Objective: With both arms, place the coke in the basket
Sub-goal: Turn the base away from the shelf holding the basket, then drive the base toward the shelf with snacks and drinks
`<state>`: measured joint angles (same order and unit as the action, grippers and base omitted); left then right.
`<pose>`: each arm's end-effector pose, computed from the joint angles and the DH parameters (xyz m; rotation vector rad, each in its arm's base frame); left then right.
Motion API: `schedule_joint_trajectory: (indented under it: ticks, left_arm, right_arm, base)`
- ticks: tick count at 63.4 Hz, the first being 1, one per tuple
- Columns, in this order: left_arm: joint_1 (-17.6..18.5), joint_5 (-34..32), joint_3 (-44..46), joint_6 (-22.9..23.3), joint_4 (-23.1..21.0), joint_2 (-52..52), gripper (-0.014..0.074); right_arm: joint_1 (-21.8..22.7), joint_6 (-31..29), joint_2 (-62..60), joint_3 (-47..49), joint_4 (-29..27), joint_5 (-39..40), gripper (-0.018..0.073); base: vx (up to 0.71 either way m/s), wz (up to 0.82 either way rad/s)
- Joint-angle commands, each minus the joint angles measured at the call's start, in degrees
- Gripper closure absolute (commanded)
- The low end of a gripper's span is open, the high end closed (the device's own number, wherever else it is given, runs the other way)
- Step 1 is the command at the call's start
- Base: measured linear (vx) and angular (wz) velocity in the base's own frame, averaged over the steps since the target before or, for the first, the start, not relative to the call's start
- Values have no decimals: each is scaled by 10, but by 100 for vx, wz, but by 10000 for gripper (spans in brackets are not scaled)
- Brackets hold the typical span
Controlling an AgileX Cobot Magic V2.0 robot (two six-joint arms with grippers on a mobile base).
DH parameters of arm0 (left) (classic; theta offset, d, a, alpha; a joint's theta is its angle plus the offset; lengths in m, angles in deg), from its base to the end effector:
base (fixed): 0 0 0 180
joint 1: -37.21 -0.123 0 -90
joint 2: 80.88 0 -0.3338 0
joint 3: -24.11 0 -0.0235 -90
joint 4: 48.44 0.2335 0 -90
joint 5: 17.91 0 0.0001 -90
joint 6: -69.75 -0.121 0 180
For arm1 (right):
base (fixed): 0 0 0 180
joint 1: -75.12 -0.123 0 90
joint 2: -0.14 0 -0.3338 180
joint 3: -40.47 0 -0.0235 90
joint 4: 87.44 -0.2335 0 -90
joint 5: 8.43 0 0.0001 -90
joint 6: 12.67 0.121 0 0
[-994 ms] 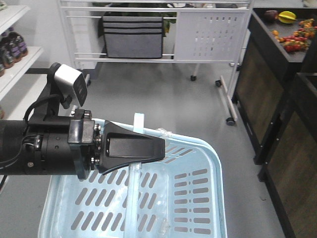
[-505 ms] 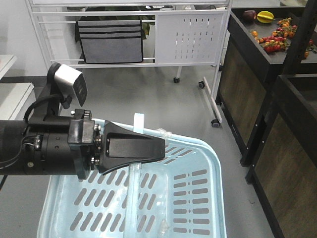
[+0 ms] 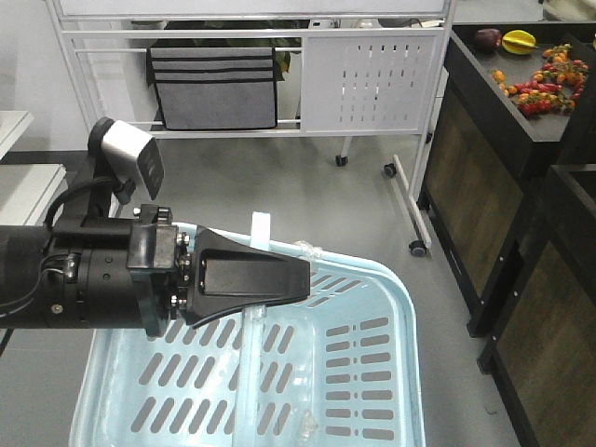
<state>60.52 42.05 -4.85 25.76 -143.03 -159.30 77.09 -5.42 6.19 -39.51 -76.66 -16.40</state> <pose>0.1635 -0.1842 0.3926 0.3576 2.0325 -1.8183 0.0199 -0.0038 0.1895 -0.0010 1.6390 -0.0934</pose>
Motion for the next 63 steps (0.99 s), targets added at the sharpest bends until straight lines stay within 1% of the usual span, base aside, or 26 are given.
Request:
schedule_joint_trajectory:
  ticks: [1, 36, 63]
  left_arm:
    - [3, 19, 16, -4, -74, 15, 603]
    - [3, 19, 16, -4, -74, 15, 603]
    - [3, 19, 16, -4, -74, 15, 603]
  right_arm:
    - [2, -5, -10, -5, 4, 41, 561]
    - [2, -5, -10, -5, 4, 41, 561]
    - [2, -5, -10, -5, 4, 41, 561]
  base:
    - [19, 8]
    - [18, 4]
    - [19, -8]
